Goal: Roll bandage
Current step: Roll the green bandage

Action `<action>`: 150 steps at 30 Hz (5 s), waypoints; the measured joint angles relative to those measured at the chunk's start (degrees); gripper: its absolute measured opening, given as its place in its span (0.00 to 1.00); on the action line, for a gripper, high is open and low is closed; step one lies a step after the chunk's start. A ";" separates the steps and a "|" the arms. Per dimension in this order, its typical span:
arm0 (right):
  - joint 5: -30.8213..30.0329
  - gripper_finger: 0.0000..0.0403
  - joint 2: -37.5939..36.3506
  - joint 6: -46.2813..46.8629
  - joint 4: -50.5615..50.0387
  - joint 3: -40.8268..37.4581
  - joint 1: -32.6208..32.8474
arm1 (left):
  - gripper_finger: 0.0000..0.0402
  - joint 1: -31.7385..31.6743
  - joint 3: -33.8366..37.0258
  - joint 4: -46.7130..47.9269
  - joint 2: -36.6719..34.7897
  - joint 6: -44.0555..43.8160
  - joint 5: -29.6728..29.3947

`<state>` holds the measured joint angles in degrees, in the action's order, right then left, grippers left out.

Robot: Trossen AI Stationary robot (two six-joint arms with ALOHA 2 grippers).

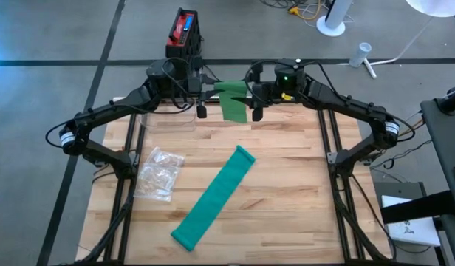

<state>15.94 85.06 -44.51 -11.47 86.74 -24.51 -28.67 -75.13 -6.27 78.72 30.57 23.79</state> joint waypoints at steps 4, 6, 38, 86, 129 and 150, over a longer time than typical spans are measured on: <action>0.15 0.49 -0.47 0.17 0.57 0.00 0.00 | 0.12 0.00 0.00 0.21 0.02 -0.02 -0.02; 0.21 0.49 -0.70 0.18 0.58 0.00 0.00 | 0.12 0.00 0.00 0.28 0.02 -0.04 -0.04; -6.57 0.00 0.45 3.25 -4.98 -0.09 -0.09 | 0.12 -0.09 0.07 -10.34 -0.32 -17.53 4.22; -0.55 0.76 -5.28 6.16 8.52 0.33 2.10 | 0.12 -0.31 0.79 -8.22 -1.05 -1.40 3.67; -2.22 0.10 -2.43 -19.67 11.87 0.31 4.33 | 0.81 0.02 -15.89 26.95 -1.77 -12.26 -5.64; -4.69 0.11 -2.39 -28.28 13.47 0.24 4.52 | 0.95 0.17 -32.33 40.50 7.12 -13.92 -0.66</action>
<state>11.25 82.67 -72.79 2.00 86.98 -19.99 -28.49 -107.46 34.23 85.84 16.64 23.13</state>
